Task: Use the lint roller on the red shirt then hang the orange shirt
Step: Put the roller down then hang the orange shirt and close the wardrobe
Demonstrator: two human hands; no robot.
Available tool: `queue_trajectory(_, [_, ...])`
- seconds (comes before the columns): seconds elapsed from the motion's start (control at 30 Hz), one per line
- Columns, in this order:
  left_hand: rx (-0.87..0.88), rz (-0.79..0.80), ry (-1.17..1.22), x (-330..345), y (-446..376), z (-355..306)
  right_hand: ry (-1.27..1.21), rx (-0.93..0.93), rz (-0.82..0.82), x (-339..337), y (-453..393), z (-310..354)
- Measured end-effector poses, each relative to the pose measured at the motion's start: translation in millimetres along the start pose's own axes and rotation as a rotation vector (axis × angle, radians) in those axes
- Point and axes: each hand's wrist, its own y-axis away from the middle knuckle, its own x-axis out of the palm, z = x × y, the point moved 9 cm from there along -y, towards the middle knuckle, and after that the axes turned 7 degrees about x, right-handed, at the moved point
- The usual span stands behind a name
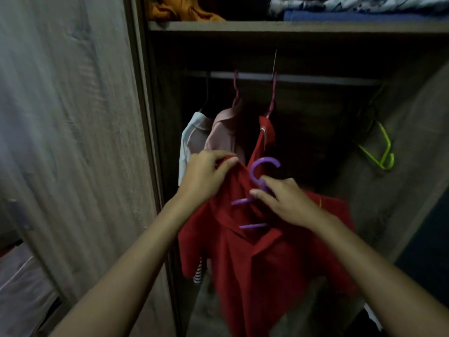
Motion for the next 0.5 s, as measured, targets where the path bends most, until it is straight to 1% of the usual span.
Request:
queue_trajectory(0.07, [0.001, 0.125, 0.048, 9, -1, -2, -0.091, 0.041, -0.052, -29, -6, -4])
queue_trajectory(0.13, [0.005, 0.240, 0.004, 13, 5, 8, -0.093, 0.073, -0.135, -60, -9, -14])
queue_trajectory(0.2, [0.038, 0.409, -0.053, 26, 14, 21, -0.097, 0.099, -0.155, -75, -10, -21])
queue_trajectory(0.23, [0.063, 0.451, -0.039, 32, 17, 23, -0.109, 0.102, -0.145, -76, -9, -22])
queue_trajectory(0.27, [0.086, 0.444, 0.003, 35, 18, 24, -0.124, 0.104, -0.131, -76, -8, -21])
queue_trajectory(0.33, [0.121, 0.360, 0.070, 32, 14, 22, -0.188, 0.109, -0.129, -81, -5, -25])
queue_trajectory(0.4, [0.166, 0.249, 0.039, 18, 7, 21, -0.203, 0.170, -0.098, -90, -1, -45])
queue_trajectory(0.43, [0.184, 0.211, 0.016, 10, 4, 22, -0.192, 0.233, -0.020, -90, 3, -60])
queue_trajectory(0.5, [0.202, 0.177, 0.007, -3, 0, 27, -0.182, 0.363, 0.211, -77, 15, -89])
